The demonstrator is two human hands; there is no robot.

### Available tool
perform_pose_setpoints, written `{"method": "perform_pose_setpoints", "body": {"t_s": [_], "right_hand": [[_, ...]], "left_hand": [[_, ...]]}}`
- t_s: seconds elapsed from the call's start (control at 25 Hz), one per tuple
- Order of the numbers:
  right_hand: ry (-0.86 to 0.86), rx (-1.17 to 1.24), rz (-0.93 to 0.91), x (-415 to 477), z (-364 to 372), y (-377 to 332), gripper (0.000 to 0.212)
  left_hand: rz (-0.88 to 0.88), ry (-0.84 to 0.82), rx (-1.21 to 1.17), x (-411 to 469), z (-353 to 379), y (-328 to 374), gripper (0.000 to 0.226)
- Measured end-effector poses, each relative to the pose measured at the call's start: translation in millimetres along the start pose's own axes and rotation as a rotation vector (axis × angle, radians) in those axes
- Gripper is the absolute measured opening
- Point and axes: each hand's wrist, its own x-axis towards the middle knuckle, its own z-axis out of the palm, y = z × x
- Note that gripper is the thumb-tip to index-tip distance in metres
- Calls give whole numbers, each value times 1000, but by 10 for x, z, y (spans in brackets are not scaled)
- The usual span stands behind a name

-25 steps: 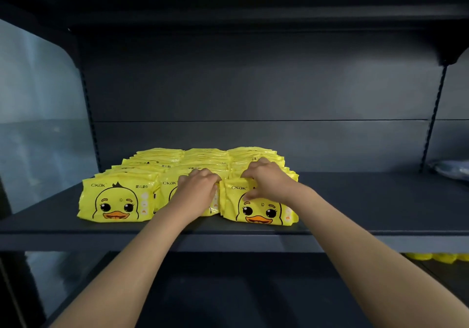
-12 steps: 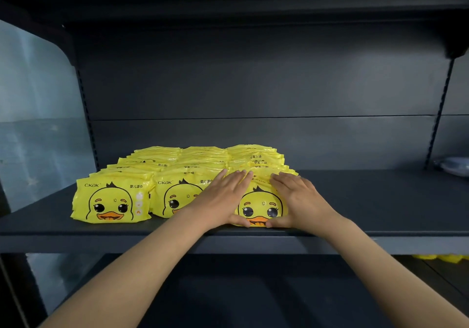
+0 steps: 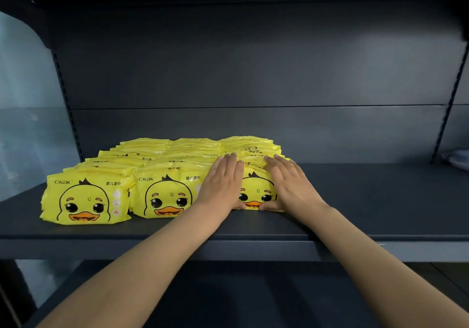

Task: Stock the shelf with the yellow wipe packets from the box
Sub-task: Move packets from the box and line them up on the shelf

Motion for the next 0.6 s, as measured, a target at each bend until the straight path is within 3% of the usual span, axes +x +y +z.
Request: {"method": "perform_pose_setpoints", "body": {"t_s": [0.32,0.6], "right_hand": [[16,53,-29,236,75,123,113],[18,47,-20,157,62,138,110]], "left_hand": [[-138,-65,224,252,-8,58,122],[-144,-56,258,254,-38,118,116]]}}
